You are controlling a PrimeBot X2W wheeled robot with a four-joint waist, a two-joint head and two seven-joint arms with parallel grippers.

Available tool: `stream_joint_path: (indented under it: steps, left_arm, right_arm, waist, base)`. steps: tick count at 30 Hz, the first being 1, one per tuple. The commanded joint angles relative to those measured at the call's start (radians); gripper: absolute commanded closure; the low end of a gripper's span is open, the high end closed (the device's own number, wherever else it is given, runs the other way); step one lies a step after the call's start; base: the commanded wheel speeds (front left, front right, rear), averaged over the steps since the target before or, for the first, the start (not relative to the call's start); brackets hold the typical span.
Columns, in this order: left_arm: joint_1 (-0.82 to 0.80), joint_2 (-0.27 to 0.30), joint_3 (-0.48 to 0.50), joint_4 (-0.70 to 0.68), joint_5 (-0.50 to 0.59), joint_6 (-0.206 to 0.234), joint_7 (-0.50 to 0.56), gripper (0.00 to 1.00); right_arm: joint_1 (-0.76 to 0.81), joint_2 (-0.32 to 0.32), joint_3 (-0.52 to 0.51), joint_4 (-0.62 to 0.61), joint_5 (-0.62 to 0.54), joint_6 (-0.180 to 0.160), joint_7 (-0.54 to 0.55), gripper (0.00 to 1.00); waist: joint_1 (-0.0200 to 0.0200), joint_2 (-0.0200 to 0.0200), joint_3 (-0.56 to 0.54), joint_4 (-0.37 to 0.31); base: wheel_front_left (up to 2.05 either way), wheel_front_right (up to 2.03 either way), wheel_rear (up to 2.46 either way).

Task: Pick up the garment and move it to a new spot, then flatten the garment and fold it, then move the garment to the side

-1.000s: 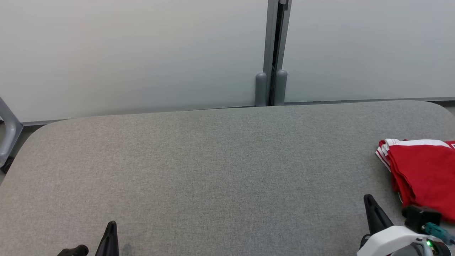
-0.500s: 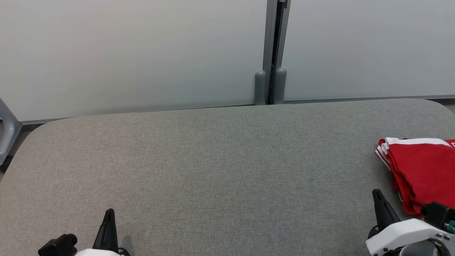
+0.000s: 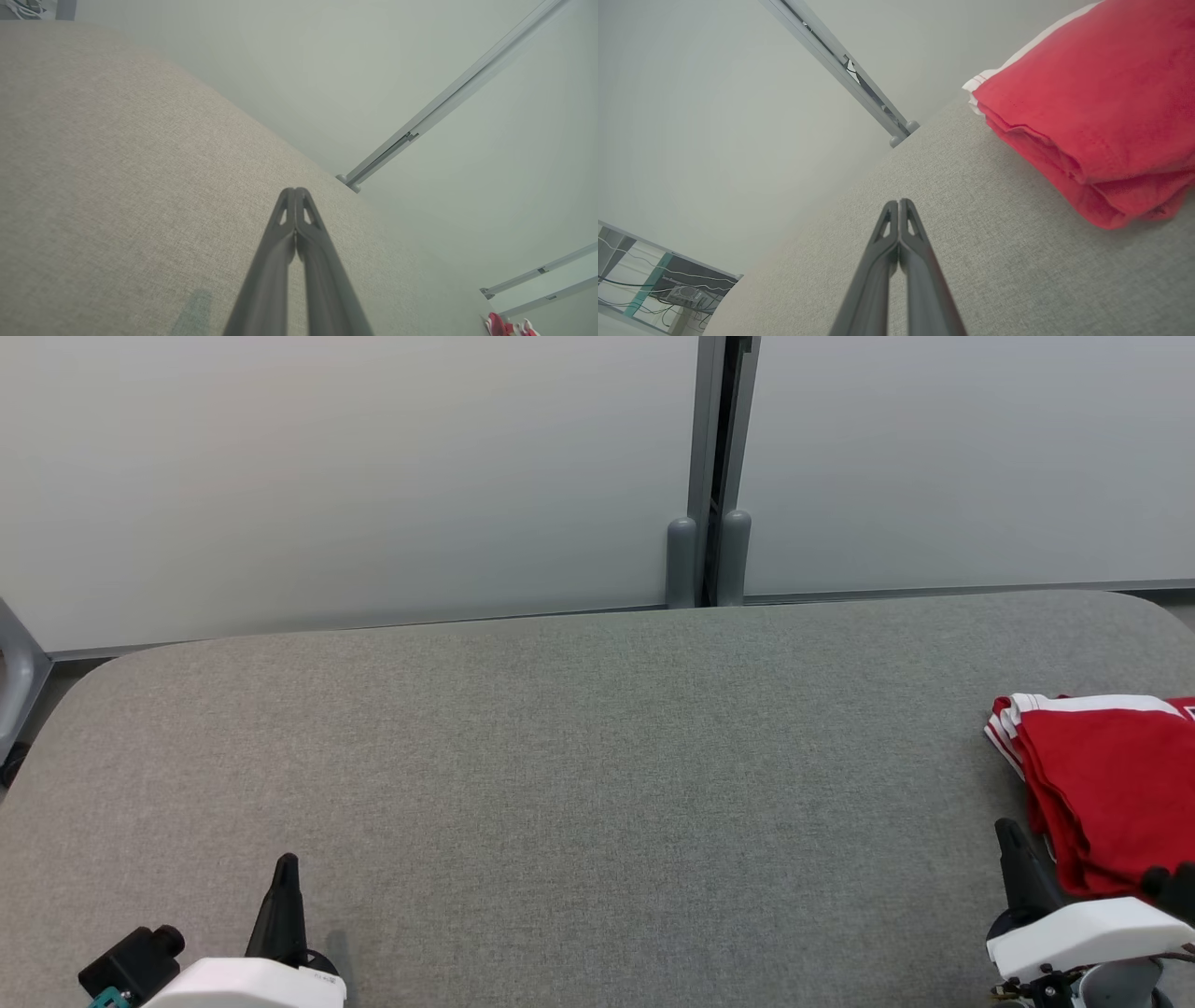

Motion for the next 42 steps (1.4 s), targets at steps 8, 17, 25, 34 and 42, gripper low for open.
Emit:
stream_joint_path:
  steps: [8, 17, 25, 34, 42]
  left_arm:
    - [-0.058, 0.007, 0.001, -0.012, -0.126, -0.017, 0.029, 1.0]
    - [-0.081, 0.008, 0.001, -0.011, -0.221, -0.024, 0.052, 1.0]
    - [-0.102, 0.008, 0.001, -0.01, -0.308, -0.031, 0.073, 1.0]
    - [-0.122, 0.008, 0.0, -0.009, -0.4, -0.037, 0.095, 1.0]
    - [-0.142, 0.009, 0.0, -0.007, -0.483, -0.043, 0.116, 1.0]
  right_arm:
    - [-0.036, -0.01, -0.022, -0.019, 0.126, 0.0, 0.023, 1.0]
    - [-0.044, -0.012, -0.036, -0.021, 0.22, 0.0, 0.039, 1.0]
    - [-0.053, -0.013, -0.05, -0.022, 0.308, 0.0, 0.055, 1.0]
    - [-0.059, -0.014, -0.064, -0.022, 0.398, 0.0, 0.07, 1.0]
    - [-0.068, -0.015, -0.078, -0.024, 0.482, 0.0, 0.085, 1.0]
  waist:
    - [-0.0001, 0.0, 0.004, -0.002]
    - [-0.0001, 0.0, 0.007, -0.004]
    - [-0.0001, 0.0, 0.011, -0.005]
    - [-0.0001, 0.0, 0.015, -0.007]
    - [-0.0001, 0.0, 0.019, -0.009]
  base:
    - [0.0, 0.0, 0.0]
    - [0.0, 0.0, 0.0]
    - [0.0, 0.0, 0.0]
    - [0.0, 0.0, 0.0]
    - [0.0, 0.0, 0.0]
